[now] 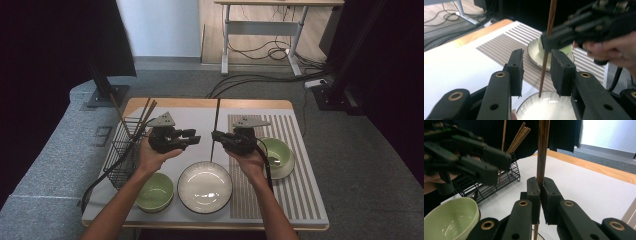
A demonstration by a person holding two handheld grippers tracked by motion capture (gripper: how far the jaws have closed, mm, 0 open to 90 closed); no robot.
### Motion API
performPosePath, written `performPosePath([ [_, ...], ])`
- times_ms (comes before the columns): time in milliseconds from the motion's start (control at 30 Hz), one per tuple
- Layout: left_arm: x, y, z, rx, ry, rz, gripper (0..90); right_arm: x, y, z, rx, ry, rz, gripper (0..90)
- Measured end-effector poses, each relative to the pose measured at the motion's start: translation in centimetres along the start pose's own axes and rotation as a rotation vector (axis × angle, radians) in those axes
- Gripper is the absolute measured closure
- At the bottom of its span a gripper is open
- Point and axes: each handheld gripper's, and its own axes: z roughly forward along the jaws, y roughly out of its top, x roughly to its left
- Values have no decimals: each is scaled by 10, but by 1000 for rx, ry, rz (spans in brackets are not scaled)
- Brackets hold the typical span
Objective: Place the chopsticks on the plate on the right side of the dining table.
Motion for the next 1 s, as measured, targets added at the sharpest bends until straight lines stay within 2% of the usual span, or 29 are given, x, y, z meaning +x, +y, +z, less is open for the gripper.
performPosePath([
  [333, -1, -10, 14, 63, -27, 18, 605, 2, 4, 1, -2, 17, 3, 853],
  [533, -3, -16, 23, 99, -46, 27, 604, 5, 6, 1, -19, 51, 19, 853],
  [600, -2, -18, 26, 113, -40, 31, 605, 6, 7, 1, -21, 56, 17, 853],
  [800, -1, -21, 32, 126, -53, 23, 615, 11, 10, 2, -25, 73, 11, 853],
  [1000, -1, -23, 35, 135, -47, 23, 636, 13, 11, 2, -31, 81, 15, 853],
])
